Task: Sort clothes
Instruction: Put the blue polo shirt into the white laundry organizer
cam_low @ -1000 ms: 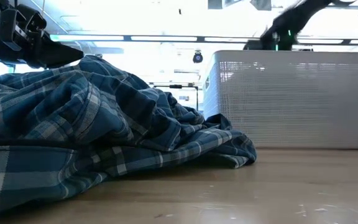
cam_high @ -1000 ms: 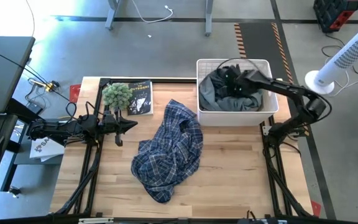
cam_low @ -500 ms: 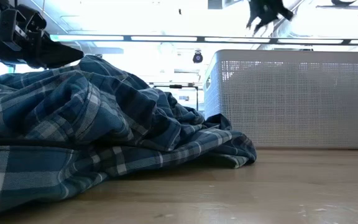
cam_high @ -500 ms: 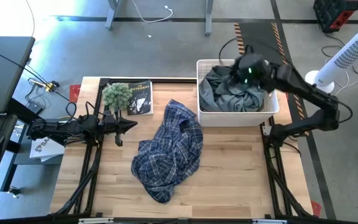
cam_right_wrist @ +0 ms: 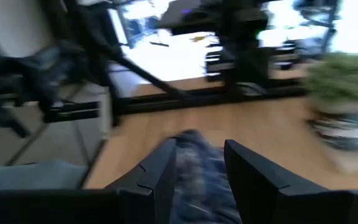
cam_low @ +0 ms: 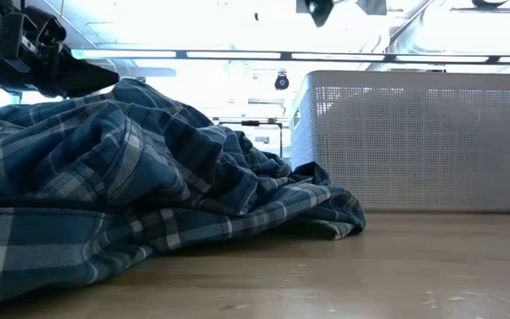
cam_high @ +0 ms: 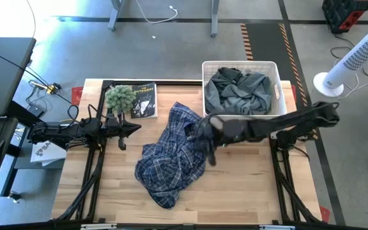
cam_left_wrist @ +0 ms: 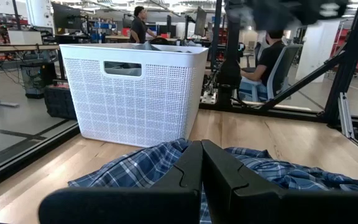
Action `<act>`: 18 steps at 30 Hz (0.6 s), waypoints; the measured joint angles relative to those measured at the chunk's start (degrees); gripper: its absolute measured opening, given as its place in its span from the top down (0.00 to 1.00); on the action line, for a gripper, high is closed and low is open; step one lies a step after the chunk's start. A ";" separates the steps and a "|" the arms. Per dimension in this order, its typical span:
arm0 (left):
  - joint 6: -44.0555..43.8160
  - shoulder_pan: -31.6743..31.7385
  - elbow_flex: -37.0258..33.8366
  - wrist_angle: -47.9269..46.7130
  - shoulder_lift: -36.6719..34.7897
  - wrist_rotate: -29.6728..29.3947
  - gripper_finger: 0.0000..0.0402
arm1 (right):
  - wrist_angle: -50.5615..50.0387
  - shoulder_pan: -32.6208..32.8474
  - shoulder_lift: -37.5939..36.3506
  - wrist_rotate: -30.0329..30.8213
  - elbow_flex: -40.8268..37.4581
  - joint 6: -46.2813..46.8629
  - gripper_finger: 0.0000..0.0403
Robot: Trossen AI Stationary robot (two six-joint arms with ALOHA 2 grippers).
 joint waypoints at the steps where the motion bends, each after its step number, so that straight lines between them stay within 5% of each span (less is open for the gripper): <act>1: 0.00 -0.02 0.00 0.00 0.01 0.00 1.00 | 2.30 0.87 1.42 -0.35 -0.32 0.42 0.67; 10: -0.02 0.00 0.00 0.09 0.00 0.00 1.00 | 3.10 4.48 14.58 -6.64 6.83 5.23 0.57; 18: 0.00 0.00 0.00 0.11 -0.01 0.00 1.00 | -11.87 3.80 23.87 -5.72 19.23 -0.02 0.36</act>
